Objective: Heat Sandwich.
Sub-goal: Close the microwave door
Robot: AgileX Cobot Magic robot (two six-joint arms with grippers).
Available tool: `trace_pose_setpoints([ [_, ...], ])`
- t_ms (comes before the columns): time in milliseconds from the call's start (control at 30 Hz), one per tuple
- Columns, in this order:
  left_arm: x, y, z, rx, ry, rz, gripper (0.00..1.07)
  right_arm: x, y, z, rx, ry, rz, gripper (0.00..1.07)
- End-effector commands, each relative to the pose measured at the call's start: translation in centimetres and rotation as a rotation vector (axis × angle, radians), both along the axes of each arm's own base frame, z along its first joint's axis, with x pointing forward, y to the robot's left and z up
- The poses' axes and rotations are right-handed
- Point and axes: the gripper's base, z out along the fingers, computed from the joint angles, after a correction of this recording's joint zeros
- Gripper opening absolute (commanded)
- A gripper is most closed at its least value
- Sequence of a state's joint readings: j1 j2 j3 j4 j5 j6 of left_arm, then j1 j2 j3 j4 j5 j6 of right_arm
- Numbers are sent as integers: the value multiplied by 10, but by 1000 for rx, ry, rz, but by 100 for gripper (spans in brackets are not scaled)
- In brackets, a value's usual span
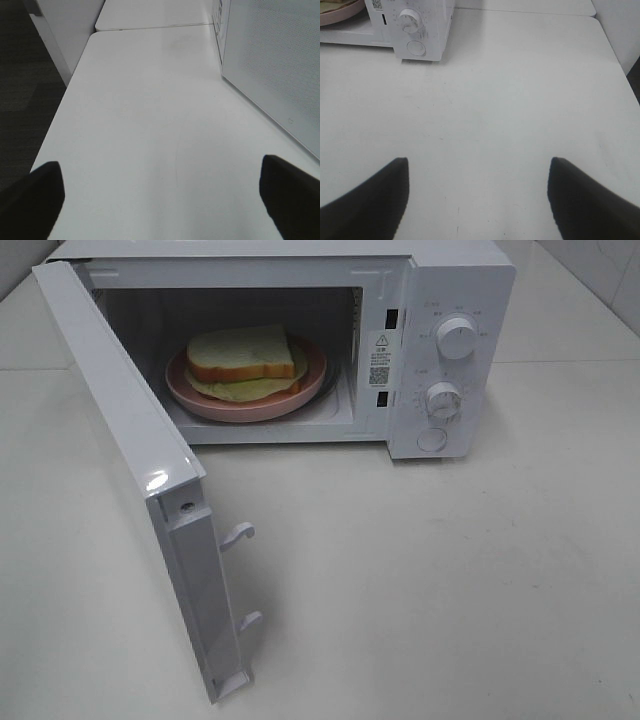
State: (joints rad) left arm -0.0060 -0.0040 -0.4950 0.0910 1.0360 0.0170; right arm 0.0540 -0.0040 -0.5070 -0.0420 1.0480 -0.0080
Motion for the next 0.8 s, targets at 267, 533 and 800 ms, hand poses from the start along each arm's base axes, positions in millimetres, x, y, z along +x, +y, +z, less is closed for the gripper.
trace_pose_setpoints([
  [267,-4,0,1,-5,-43,6,104,-3,0,0,4,-34,-14,75],
  [533,-4,0,1,-5,-43,6,104,-3,0,0,4,-34,-14,75],
  [800,2,0,14,8,-97,7,104,-3,0,0,4,-34,-14,75],
])
